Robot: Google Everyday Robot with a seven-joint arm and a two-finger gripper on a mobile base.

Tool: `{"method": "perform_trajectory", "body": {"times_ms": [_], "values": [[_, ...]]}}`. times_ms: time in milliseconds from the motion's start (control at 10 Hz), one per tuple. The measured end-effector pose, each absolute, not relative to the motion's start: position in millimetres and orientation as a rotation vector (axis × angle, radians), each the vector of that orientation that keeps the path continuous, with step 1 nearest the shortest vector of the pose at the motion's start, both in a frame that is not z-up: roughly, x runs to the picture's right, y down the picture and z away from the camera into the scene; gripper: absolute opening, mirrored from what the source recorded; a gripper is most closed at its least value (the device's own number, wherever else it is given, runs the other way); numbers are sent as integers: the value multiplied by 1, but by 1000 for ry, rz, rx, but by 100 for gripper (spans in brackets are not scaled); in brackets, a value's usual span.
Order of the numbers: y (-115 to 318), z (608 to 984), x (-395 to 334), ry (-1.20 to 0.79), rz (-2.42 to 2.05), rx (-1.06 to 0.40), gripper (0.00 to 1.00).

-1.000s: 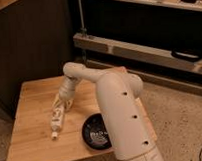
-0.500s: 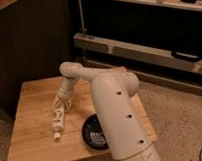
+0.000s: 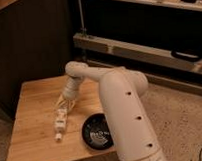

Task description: Place the bottle in the ceramic bowl

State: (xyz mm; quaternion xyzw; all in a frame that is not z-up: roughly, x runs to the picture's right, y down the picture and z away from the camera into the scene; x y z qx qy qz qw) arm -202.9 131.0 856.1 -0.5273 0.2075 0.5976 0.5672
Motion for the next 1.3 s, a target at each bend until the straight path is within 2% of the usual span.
{"method": "perform_trajectory", "body": {"times_ms": [700, 1300], "values": [[124, 826, -139, 501, 1469, -1245, 0], [94, 800, -104, 485, 1509, -1234, 0]]}}
